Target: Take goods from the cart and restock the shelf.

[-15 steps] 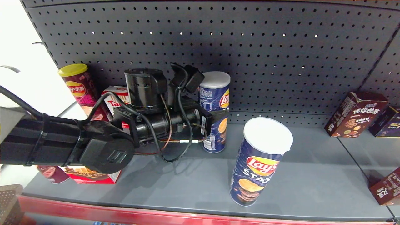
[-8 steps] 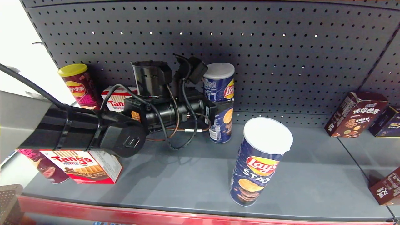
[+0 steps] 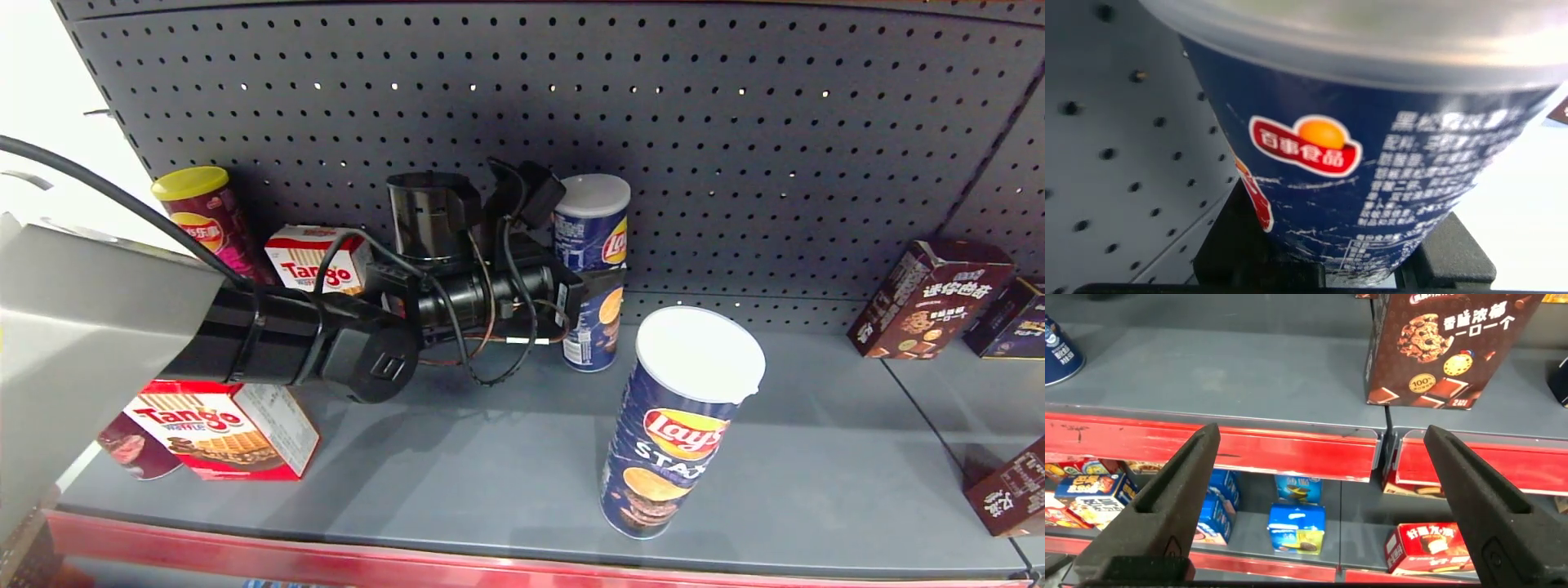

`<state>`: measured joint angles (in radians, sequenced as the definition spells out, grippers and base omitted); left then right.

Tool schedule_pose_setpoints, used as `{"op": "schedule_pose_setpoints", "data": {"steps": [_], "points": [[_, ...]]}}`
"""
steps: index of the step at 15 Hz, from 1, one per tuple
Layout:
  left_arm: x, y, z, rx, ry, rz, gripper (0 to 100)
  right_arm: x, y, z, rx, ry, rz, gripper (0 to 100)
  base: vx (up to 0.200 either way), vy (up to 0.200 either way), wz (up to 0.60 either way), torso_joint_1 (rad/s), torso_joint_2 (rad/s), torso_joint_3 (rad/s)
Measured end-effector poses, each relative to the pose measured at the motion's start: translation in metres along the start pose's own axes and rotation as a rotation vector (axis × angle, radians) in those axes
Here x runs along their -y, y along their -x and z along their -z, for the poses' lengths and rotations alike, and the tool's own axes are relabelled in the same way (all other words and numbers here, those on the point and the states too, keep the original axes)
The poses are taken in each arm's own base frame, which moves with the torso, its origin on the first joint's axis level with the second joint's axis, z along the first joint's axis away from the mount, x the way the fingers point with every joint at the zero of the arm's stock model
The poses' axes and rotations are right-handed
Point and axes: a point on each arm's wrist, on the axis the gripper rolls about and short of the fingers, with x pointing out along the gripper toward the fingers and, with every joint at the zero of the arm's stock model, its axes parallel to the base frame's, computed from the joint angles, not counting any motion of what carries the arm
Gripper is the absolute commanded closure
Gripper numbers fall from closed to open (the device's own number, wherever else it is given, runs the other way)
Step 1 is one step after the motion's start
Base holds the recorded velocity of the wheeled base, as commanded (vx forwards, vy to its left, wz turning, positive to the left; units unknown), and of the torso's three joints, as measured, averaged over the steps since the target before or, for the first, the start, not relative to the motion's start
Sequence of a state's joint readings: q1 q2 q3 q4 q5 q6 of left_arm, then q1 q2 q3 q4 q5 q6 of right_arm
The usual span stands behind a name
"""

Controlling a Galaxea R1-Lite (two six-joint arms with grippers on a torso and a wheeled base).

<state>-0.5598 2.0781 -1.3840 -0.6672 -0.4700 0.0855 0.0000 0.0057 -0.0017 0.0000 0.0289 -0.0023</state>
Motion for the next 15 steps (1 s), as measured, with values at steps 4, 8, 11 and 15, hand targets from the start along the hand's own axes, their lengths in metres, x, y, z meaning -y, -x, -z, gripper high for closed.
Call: {"op": "schedule_pose_setpoints", "data": {"steps": [4, 8, 11, 15], "points": [[-0.002, -0.005, 0.006, -0.007, 0.002, 0.002, 100, 0.000, 0.000, 0.000, 0.000, 0.000, 0.000, 0, 0.000, 0.000, 0.00, 0.000, 0.00, 0.000], [-0.002, -0.010, 0.012, -0.019, -0.027, 0.006, 100, 0.000, 0.000, 0.000, 0.000, 0.000, 0.000, 0, 0.000, 0.000, 0.00, 0.000, 0.00, 0.000], [-0.002, -0.011, 0.016, -0.024, -0.032, 0.008, 0, 0.000, 0.000, 0.000, 0.000, 0.000, 0.000, 0, 0.000, 0.000, 0.00, 0.000, 0.00, 0.000], [0.000, -0.013, 0.017, -0.028, -0.039, 0.010, 0, 0.000, 0.000, 0.000, 0.000, 0.000, 0.000, 0, 0.000, 0.000, 0.00, 0.000, 0.00, 0.000]]}}
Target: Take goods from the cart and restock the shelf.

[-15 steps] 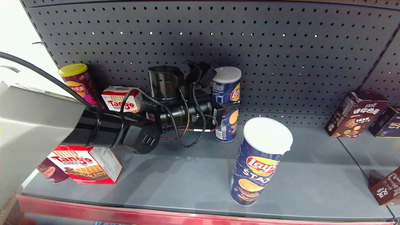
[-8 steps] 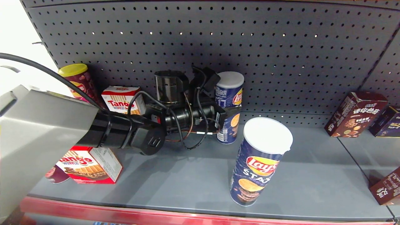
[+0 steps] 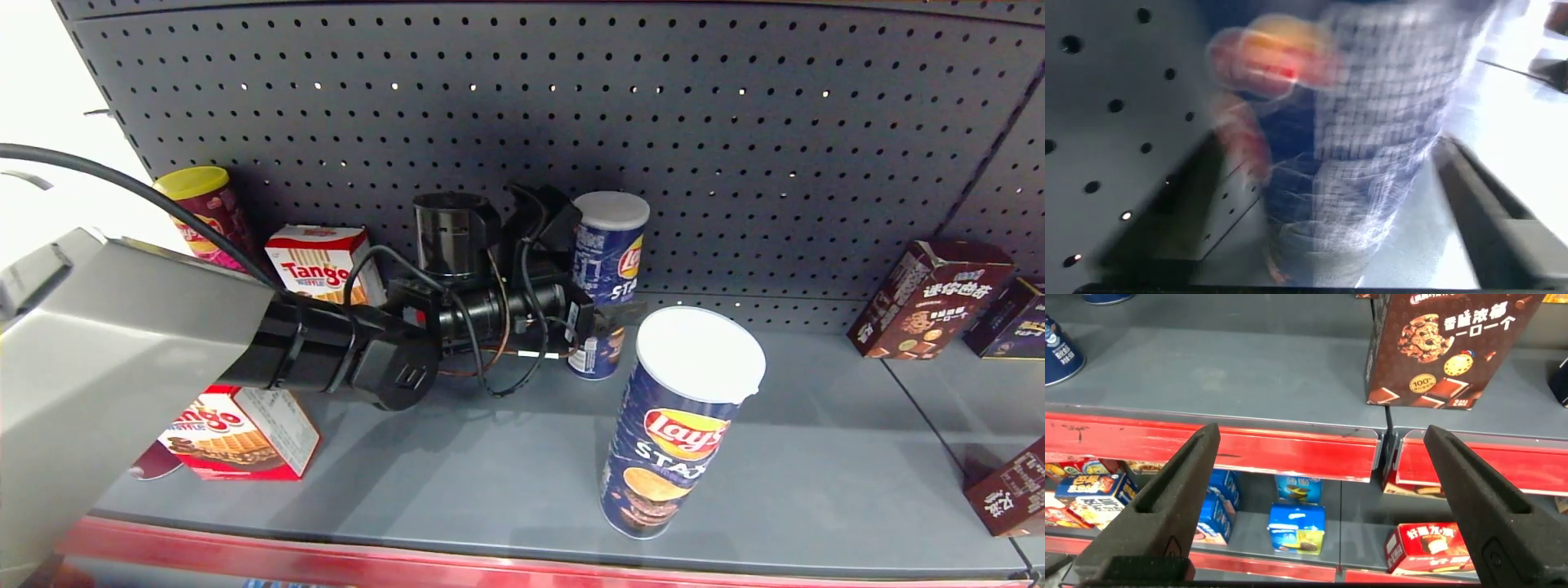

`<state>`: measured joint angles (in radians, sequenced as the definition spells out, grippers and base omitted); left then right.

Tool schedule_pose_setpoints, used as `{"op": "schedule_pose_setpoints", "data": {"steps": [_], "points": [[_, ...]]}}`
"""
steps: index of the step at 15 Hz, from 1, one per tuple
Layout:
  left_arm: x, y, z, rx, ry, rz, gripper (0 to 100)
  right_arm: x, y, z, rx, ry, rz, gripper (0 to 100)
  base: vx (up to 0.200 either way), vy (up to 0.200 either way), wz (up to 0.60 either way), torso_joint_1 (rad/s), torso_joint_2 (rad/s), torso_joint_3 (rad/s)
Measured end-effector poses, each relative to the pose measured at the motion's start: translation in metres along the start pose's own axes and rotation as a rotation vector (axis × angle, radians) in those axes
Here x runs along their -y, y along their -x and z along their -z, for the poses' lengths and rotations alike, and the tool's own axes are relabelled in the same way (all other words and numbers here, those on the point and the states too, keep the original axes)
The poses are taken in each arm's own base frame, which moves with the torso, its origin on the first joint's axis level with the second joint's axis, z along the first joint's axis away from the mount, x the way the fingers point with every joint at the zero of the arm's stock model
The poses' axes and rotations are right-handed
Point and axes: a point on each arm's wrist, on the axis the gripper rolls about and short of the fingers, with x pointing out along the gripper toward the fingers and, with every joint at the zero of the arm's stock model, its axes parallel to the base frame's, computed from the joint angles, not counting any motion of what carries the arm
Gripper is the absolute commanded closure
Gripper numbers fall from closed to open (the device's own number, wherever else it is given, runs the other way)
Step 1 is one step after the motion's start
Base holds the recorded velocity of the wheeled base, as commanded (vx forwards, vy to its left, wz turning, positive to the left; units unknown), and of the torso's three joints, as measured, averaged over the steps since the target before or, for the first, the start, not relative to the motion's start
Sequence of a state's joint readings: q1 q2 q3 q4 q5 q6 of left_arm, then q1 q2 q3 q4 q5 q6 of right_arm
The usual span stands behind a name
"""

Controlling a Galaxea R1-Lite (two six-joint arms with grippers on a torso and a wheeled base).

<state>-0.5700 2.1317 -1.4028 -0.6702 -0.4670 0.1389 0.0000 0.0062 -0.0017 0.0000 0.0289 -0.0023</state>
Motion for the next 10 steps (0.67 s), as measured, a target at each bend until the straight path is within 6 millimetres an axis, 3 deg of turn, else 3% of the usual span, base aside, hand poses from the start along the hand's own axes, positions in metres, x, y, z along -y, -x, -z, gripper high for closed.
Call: {"op": "schedule_pose_setpoints", "data": {"steps": [4, 10], "points": [[0.000, 0.004, -0.002, 0.020, -0.013, -0.021, 0, 0.000, 0.000, 0.000, 0.000, 0.000, 0.000, 0, 0.000, 0.000, 0.00, 0.000, 0.00, 0.000], [0.011, 0.032, 0.005, -0.050, -0.075, -0.085, 0, 0.000, 0.000, 0.000, 0.000, 0.000, 0.000, 0, 0.000, 0.000, 0.00, 0.000, 0.00, 0.000]]}}
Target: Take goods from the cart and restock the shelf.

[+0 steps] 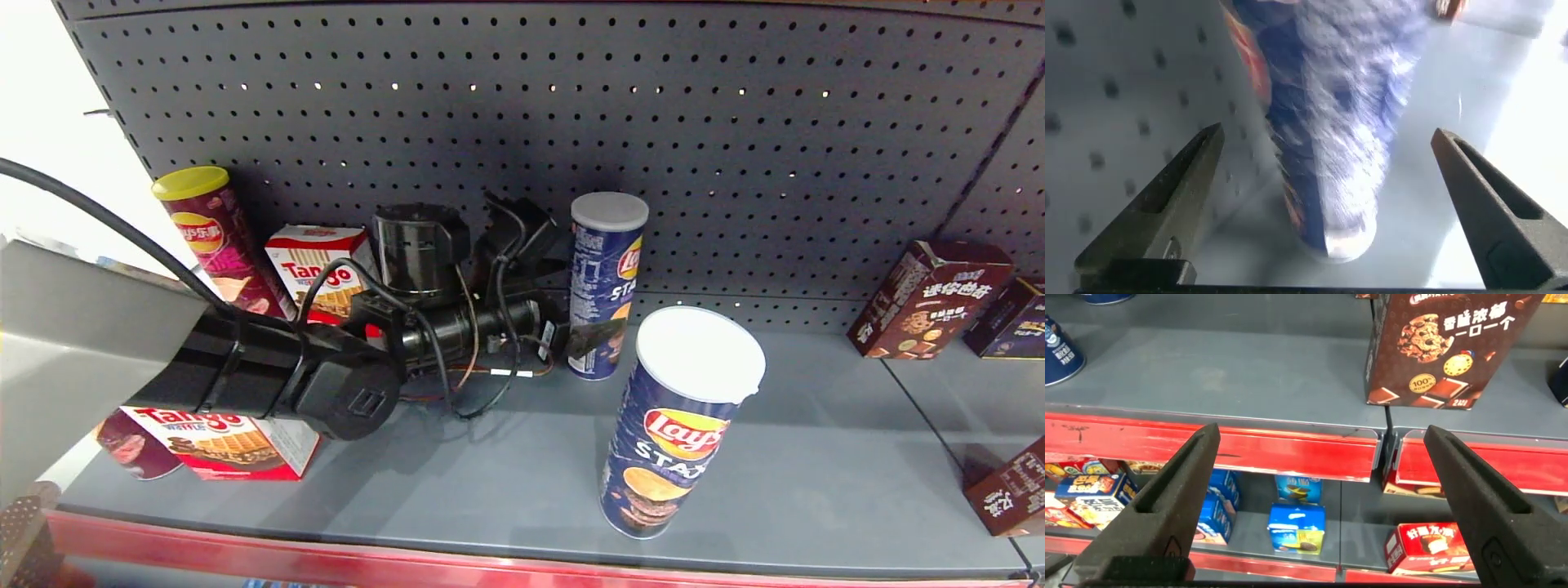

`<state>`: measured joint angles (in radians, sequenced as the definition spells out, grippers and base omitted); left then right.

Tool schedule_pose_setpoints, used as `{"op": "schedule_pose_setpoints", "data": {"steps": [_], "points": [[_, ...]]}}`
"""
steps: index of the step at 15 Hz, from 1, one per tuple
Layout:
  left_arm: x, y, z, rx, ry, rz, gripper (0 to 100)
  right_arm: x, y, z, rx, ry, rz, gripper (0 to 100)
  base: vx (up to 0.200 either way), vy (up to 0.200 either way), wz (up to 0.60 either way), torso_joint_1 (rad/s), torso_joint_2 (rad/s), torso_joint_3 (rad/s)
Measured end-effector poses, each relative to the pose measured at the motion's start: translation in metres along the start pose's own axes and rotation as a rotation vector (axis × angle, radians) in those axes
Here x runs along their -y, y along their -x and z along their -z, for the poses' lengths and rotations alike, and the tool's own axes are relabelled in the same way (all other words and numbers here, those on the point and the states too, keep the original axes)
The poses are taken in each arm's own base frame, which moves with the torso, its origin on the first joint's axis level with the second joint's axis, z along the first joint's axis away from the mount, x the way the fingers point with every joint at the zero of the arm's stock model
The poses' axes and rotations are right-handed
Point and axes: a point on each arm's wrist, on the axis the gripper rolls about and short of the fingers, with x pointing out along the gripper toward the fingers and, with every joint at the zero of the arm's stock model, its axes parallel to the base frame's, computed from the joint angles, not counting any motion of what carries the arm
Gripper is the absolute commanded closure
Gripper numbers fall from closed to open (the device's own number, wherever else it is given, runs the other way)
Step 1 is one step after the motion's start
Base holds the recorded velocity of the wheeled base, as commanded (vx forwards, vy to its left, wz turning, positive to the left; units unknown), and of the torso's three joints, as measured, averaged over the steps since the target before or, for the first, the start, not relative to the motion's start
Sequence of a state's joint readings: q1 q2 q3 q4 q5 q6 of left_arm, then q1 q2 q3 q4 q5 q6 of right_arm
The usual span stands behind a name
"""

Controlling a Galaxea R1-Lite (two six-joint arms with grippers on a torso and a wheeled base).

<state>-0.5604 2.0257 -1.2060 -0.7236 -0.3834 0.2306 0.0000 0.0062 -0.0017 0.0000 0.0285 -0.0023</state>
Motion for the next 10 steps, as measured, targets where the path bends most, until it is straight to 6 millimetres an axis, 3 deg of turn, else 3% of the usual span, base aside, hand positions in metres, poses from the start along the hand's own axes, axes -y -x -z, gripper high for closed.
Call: {"op": "schedule_pose_setpoints", "data": {"steps": [10], "points": [[0.0033, 0.0115, -0.0025, -0.035, -0.014, -0.205, 0, 0.0000, 0.0000, 0.0000, 0.000, 0.000, 0.000, 0, 0.000, 0.000, 0.00, 0.000, 0.00, 0.000]]}}
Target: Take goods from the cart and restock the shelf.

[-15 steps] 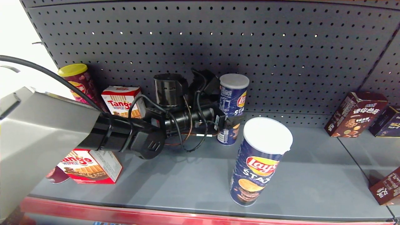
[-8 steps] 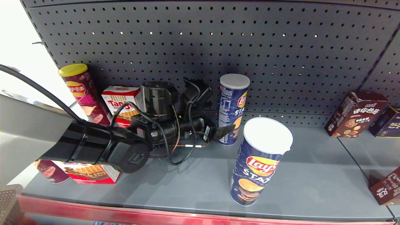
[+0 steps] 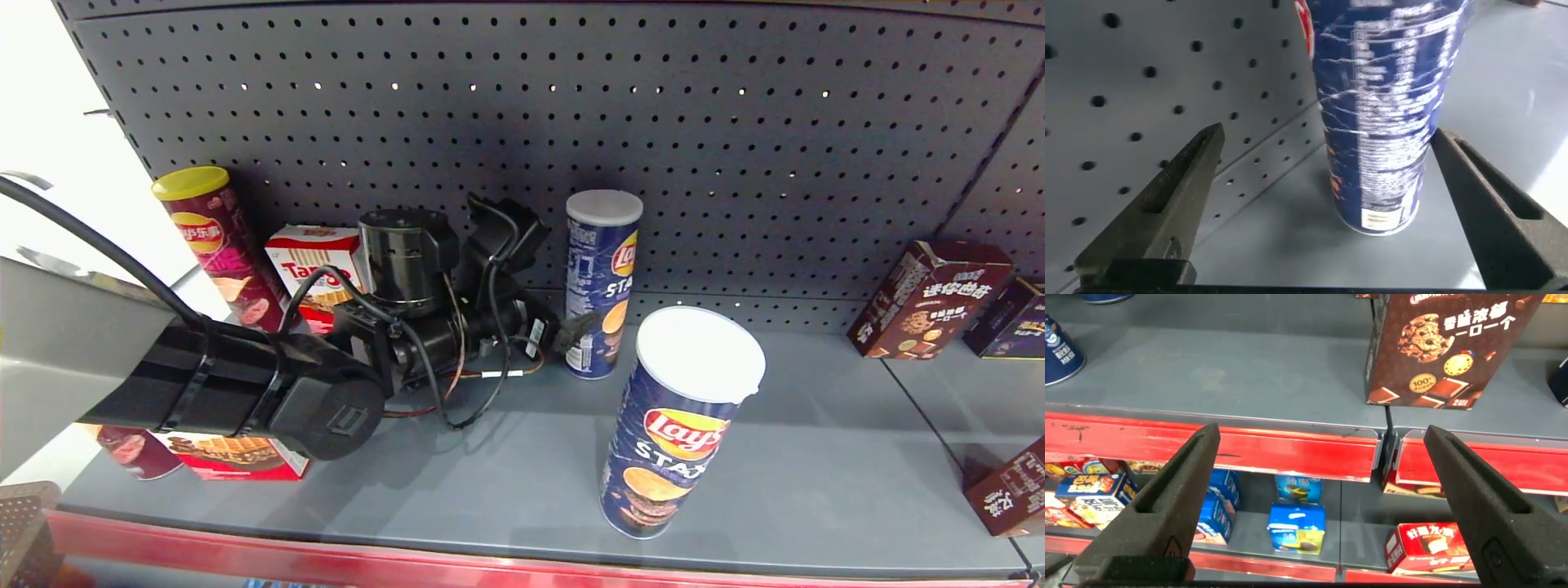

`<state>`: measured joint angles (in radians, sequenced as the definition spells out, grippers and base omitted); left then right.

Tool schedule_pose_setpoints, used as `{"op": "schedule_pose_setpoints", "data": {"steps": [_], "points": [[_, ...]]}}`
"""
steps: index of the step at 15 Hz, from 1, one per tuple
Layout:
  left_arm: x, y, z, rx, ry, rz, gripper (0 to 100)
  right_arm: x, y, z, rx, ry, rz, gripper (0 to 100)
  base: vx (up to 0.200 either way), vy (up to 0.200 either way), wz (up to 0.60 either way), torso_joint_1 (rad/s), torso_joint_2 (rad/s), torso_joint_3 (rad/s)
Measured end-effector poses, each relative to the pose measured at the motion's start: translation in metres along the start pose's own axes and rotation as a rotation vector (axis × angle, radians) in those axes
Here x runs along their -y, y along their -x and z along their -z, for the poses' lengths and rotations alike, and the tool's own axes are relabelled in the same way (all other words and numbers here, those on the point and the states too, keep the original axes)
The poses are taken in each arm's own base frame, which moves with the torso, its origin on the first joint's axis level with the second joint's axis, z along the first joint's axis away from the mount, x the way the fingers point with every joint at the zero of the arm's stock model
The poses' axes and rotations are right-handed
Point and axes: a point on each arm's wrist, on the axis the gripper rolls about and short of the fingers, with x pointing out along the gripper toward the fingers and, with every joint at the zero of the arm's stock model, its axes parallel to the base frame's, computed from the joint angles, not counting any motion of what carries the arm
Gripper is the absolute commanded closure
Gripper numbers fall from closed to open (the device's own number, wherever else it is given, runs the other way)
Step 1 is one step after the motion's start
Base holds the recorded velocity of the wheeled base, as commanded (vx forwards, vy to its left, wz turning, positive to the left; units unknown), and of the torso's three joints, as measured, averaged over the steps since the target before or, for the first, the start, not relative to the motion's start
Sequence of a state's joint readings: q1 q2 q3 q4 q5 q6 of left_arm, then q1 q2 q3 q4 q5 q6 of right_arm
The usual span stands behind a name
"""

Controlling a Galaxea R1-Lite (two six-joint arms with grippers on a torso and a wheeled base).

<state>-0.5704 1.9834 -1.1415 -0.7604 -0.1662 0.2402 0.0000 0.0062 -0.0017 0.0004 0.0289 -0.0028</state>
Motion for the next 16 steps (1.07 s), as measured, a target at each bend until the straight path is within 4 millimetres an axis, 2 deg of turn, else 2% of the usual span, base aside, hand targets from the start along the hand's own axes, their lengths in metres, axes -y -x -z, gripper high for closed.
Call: {"op": "schedule_pose_setpoints", "data": {"steps": [4, 16], "points": [[-0.004, 0.001, 0.001, -0.017, 0.001, -0.074, 0, 0.000, 0.000, 0.000, 0.000, 0.000, 0.000, 0, 0.000, 0.000, 0.00, 0.000, 0.00, 0.000], [-0.016, 0.014, 0.011, -0.027, 0.005, -0.153, 0, 0.000, 0.000, 0.000, 0.000, 0.000, 0.000, 0, 0.000, 0.000, 0.00, 0.000, 0.00, 0.000]]}}
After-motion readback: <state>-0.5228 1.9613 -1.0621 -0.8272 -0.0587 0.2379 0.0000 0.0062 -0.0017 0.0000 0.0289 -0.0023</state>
